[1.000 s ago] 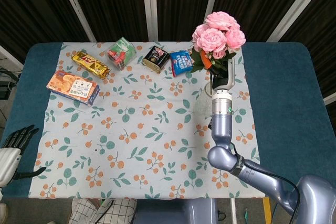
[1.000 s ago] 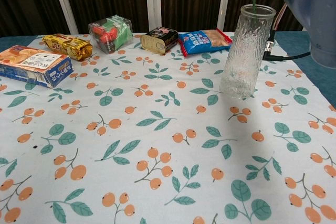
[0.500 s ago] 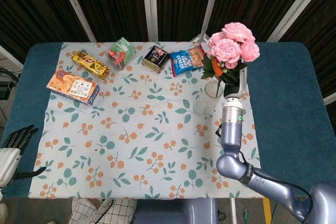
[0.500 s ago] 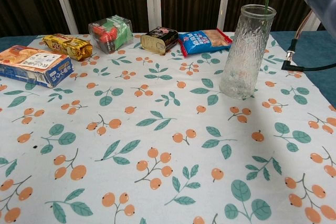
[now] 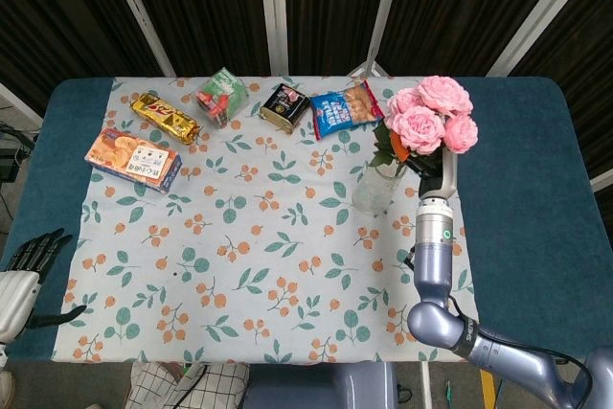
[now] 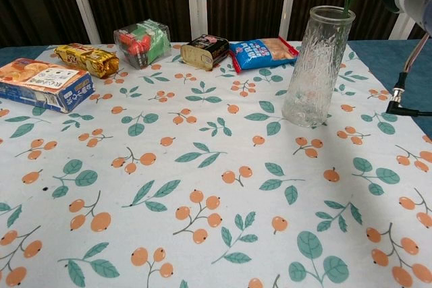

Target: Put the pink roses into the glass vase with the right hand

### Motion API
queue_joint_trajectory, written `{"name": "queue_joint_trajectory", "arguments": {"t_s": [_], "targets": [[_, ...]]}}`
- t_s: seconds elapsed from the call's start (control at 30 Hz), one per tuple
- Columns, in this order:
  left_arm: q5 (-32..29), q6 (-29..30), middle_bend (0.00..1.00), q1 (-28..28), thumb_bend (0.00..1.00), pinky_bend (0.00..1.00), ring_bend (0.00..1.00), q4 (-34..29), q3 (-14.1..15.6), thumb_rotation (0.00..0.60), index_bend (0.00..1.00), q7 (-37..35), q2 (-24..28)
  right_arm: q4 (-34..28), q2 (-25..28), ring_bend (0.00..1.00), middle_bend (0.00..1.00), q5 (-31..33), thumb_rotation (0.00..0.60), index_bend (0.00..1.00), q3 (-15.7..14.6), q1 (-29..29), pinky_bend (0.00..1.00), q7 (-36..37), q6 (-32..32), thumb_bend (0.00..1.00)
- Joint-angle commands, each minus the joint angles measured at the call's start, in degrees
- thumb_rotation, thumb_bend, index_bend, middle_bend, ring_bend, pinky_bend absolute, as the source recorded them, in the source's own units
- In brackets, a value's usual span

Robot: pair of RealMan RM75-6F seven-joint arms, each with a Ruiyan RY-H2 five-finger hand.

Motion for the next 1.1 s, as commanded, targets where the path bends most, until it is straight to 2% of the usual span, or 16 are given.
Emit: {"name": "queue_joint_trajectory", "arguments": {"t_s": [0.03,0.37,0.67,1.1], "targets": [[0.0,-0.1,0.00,0.0,0.00,0.00,0.00,-0.1,0.0,0.600,0.00,-0.1,0.0,-0.9,0.6,0.47,0.49,0.4,0.600,0.44,-1.0,-0.3,0.29,-3.1,0.6,0.32],[0.0,-0.5,0.00,-0.2,0.00,0.00,0.00,-0.5,0.1,0.600,0.00,-0.7,0.3,0.0,0.6,0.44,0.47,3.2,0.600,0.43,-0.3,1.5,0.25,-8.9,-0.1,0.32],[-0.1,-0.7,0.00,-0.3,0.00,0.00,0.00,-0.7,0.1,0.600,0.00,-1.0,0.5,2.6,-0.2,0.43,0.45,4.9,0.600,0.43,-0.3,2.0,0.21,-10.6,-0.7,0.32],[-0.2,-1.0,0.00,-0.3,0.00,0.00,0.00,-0.9,0.2,0.600,0.00,-1.2,0.6,3.1,-1.4,0.41,0.44,4.5,0.600,0.42,-1.4,1.4,0.18,-10.8,-1.1,0.32]]}}
